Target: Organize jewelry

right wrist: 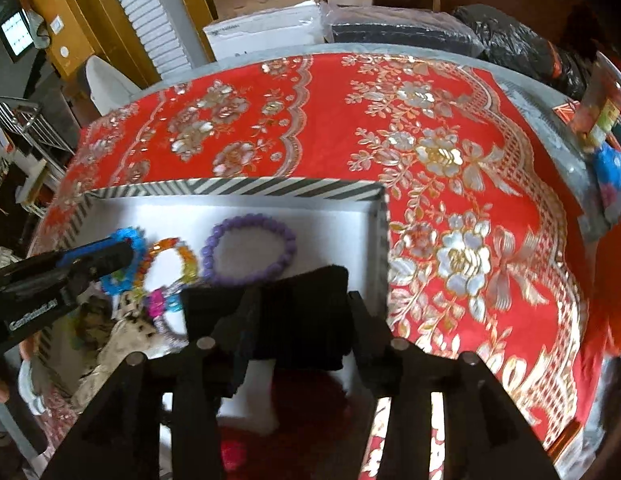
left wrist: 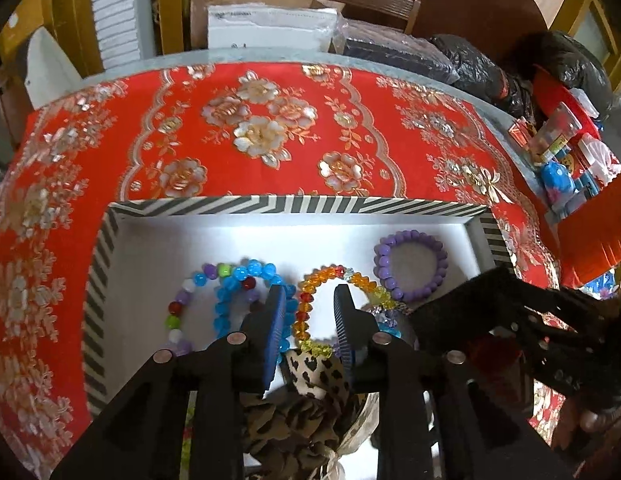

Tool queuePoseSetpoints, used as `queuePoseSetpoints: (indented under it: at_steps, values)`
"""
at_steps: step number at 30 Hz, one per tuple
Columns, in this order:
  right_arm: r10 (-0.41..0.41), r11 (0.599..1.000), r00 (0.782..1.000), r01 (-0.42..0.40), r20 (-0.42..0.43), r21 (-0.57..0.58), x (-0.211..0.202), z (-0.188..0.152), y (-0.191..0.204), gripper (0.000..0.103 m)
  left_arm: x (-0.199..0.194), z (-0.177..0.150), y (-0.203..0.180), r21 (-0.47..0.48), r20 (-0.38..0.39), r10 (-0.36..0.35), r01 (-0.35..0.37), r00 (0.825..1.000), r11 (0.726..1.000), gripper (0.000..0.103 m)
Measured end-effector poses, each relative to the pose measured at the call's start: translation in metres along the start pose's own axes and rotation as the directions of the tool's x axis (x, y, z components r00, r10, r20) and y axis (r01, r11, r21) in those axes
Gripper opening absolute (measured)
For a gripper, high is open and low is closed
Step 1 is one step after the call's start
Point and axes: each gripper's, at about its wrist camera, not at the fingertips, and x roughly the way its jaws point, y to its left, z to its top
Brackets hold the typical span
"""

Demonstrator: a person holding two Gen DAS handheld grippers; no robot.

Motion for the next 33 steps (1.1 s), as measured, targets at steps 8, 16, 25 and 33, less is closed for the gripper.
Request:
queuePoseSetpoints:
  at_steps: [8,16,25,33]
  values:
    - [-0.022,1.0,0.999,0.022,0.036,0.023,-0.021,-0.005,-0.003,0.056,-0.021,-0.01,-0.004,0.032,0.04,0.049,-0.051,0.998,0.998,0.013]
    - [0.006,0.999,0.995,-0.01,0.1,0.035,-0.057,-0.024,0.009,0.056,-0.052,-0.024,-0.008,0.013,0.083,0.07,-0.072,0.994,0.997,0.013]
    - [-0.005,1.0,0.992,0.007,0.124,-0.011,-0.078,-0.074,0.043,0.06,-0.086,-0.054,-0.021,0.029,0.145,0.108,-0.113,0.984,0.993,0.013]
    - [0.007,1.0,0.986,-0.005,0.167,-0.016,-0.105,-0.091,0.051,0.061,-0.115,-0.078,-0.029,0.018,0.188,0.119,-0.124,0.975,0.992,0.013]
